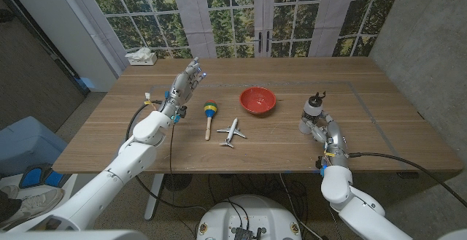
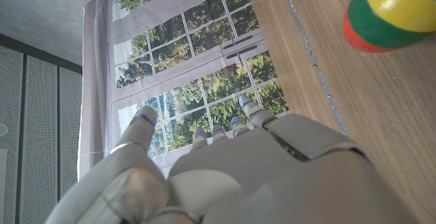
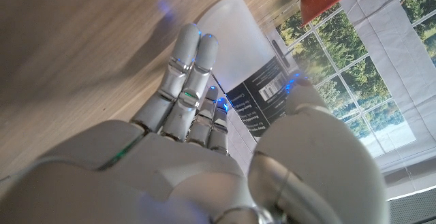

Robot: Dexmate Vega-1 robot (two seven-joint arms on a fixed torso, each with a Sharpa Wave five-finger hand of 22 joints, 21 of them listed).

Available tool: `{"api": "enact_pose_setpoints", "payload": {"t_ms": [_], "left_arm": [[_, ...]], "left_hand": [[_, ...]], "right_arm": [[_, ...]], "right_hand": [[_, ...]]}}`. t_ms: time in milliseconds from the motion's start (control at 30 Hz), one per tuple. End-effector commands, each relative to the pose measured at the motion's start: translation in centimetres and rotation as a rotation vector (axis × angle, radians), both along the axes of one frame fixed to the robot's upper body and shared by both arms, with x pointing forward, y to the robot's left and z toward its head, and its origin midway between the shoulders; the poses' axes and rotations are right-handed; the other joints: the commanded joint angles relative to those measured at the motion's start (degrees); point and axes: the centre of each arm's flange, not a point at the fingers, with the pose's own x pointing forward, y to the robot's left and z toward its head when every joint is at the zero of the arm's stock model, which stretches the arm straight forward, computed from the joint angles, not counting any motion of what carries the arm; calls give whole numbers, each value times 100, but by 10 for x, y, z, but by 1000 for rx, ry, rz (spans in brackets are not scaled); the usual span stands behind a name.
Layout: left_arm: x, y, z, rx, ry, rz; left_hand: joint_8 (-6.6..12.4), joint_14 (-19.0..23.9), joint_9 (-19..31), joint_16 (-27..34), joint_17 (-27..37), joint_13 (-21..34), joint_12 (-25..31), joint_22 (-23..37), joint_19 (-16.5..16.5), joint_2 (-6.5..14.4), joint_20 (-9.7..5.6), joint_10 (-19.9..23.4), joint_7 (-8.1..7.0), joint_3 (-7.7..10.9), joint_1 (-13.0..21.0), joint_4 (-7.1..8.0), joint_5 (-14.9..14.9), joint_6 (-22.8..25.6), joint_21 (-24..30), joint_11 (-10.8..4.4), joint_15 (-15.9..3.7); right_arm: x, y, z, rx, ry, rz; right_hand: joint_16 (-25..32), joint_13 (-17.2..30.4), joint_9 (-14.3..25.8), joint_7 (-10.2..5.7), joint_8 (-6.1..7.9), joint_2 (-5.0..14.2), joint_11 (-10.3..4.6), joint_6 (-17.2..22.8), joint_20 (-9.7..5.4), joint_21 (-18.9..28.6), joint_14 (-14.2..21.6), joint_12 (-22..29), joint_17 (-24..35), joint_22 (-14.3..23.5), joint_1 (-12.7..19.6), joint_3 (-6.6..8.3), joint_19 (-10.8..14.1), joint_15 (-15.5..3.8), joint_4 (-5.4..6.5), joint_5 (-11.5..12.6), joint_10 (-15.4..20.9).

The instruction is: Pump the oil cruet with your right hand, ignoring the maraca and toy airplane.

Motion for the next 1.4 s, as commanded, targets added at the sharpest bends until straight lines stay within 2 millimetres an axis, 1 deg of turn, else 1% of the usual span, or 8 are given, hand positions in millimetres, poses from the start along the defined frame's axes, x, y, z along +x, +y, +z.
{"api": "enact_pose_setpoints", "payload": {"t_ms": [33, 300, 367, 533, 667, 967, 1200, 1400], "left_arm": [[4, 0, 2, 2, 2, -7], [5, 0, 1, 2, 3, -7], [5, 1, 1, -1, 4, -7], [5, 2, 0, -6, 3, -4], [4, 3, -2, -10, 6, -2], [5, 3, -5, -13, 14, -1], [4, 5, -7, -16, 18, 3], [3, 6, -10, -22, 20, 8]], "left_hand": [[10, -330, 33, 2, 12, 9, 8, 17, 56, 204, -125, -186, -23, -4, -5, -38, -1, 23, -26, 16, -485], [8, -329, 33, 2, 11, 9, 8, 17, 58, 191, -124, -189, -25, -8, -4, -48, -3, 17, -26, 14, -478], [7, -331, 33, 1, 11, 9, 8, 17, 59, 189, -126, -189, -27, -8, -2, -51, -4, 16, -25, 15, -479], [7, -334, 33, 0, 11, 9, 7, 17, 53, 186, -132, -192, -29, -8, 1, -57, -4, 14, -28, 13, -480], [9, -331, 33, 1, 11, 8, 9, 16, 51, 185, -134, -187, -29, -8, 3, -62, -5, 18, -30, 8, -481], [7, -332, 33, 0, 11, 8, 11, 16, 47, 186, -136, -184, -38, -8, 7, -67, -5, 13, -32, 13, -475], [4, -336, 33, -1, 12, 8, 9, 16, 43, 191, -139, -189, -33, -6, 11, -71, -5, 4, -33, 22, -477], [4, -335, 33, 0, 12, 8, 7, 16, 44, 195, -141, -193, -23, -4, 15, -74, -5, 1, -33, 20, -472]], "right_arm": [[-7, 0, 0, -38, -29, -34], [-9, -3, 4, -36, -71, -10], [-9, -4, 6, -22, -74, 8], [-9, -8, 13, -22, -76, 39], [-9, -10, 20, -35, -73, 79], [-6, -19, 43, -27, -73, 210], [-2, -22, 59, -14, -101, 315], [2, -25, 68, 18, -118, 393]], "right_hand": [[-169, -25, 8, 7, 74, -126, 20, -102, 167, -180, -365, 54, 66, 23, -542, -378, -259, -478, 109, 113, -149], [-1129, -100, 1, 37, 115, -88, 155, -235, 885, -907, -1547, 120, -558, 21, -1391, -1279, -1413, -83, 233, 338, -456], [-1526, -126, -2, 37, 126, -35, 173, -256, 1139, -1212, -1941, 166, -850, 13, -1629, -1511, -1855, 57, 299, 414, -491], [-2051, -162, -5, 44, 142, 3, 187, -266, 1376, -1627, -2562, 188, -1186, 0, -1745, -1723, -2397, 142, 305, 510, -570], [-2492, -211, -10, -39, 117, -20, 191, -395, 1483, -2091, -3101, 150, -1507, -12, -1677, -1947, -2916, 200, 205, 617, -771], [-3025, -340, -23, -176, 114, 85, 283, -435, 1413, -2843, -3814, 107, -1939, -30, -1873, -2276, -3686, 291, 271, 740, -1004], [-3280, -444, -39, -169, 135, 169, 297, -332, 1077, -3289, -4168, 105, -2167, -35, -2103, -2441, -4150, 325, 393, 797, -1050], [-3440, -554, -56, -11, 148, 381, 312, -175, 721, -3598, -4377, 112, -2354, -34, -2518, -2557, -4355, 255, 654, 853, -1023]]}}
